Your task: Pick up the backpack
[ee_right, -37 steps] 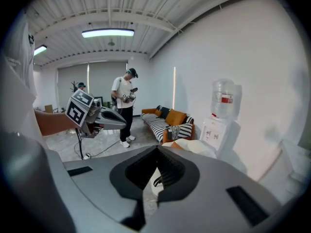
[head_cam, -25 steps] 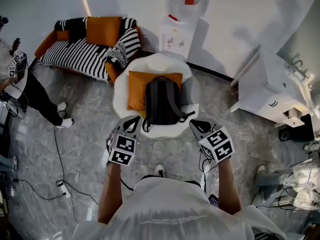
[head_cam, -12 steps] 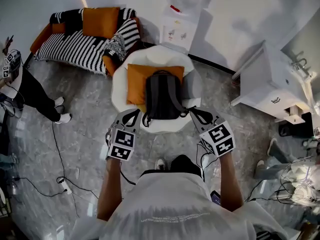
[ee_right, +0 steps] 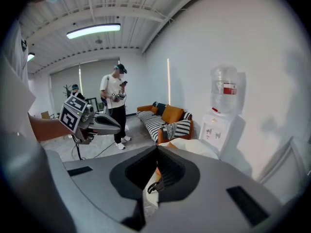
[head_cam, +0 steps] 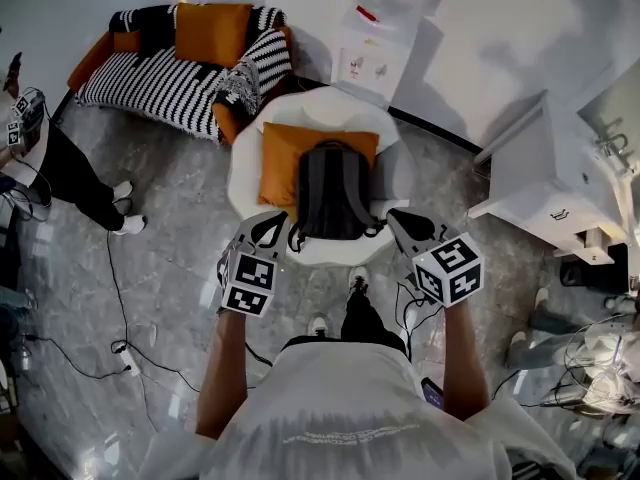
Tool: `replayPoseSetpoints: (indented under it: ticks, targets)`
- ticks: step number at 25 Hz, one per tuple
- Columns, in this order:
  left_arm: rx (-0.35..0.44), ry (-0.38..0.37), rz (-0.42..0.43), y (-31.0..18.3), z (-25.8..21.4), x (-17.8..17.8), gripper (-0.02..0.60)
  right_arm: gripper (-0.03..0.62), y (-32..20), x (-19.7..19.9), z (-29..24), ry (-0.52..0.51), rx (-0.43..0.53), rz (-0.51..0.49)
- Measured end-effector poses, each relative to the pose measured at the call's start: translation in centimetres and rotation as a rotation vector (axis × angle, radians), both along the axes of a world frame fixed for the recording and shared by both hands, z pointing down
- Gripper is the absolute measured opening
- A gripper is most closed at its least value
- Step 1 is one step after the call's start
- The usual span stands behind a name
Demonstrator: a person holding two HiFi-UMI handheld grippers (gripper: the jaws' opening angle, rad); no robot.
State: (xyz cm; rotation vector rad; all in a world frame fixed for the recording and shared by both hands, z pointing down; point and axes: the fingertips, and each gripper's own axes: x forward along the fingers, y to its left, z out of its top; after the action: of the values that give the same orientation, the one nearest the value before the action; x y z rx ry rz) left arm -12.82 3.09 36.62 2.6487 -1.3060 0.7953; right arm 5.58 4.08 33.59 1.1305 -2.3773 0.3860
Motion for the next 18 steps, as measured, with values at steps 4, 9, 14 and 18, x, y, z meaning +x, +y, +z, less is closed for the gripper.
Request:
replayPoseSetpoints:
  ticks: [4, 9, 14, 18]
  targets:
    - [-0.006, 0.015, -0.027, -1.4, -0.2, 0.6, 0.015, 0.002, -1.7, 1.1, -0.1, -0.002, 0.019, 0.014]
    - [-0.007, 0.131, -0.031, -2.9, -1.5, 2.8, 0.017, 0.002, -4.0, 2.7, -0.9, -0.110, 0.027, 0.026]
    - [-0.037, 0.188, -0.010, -4.5, -2.2, 5.4, 0.025, 0.002, -5.8, 3.8, -0.3, -0.099, 0.024, -0.032]
    - [-0.072, 0.197, -0.016, -6.1, -2.1, 6.7, 0.026, 0.002, -7.3, 4.7, 0.3, -0.133, 0.006, -0.052]
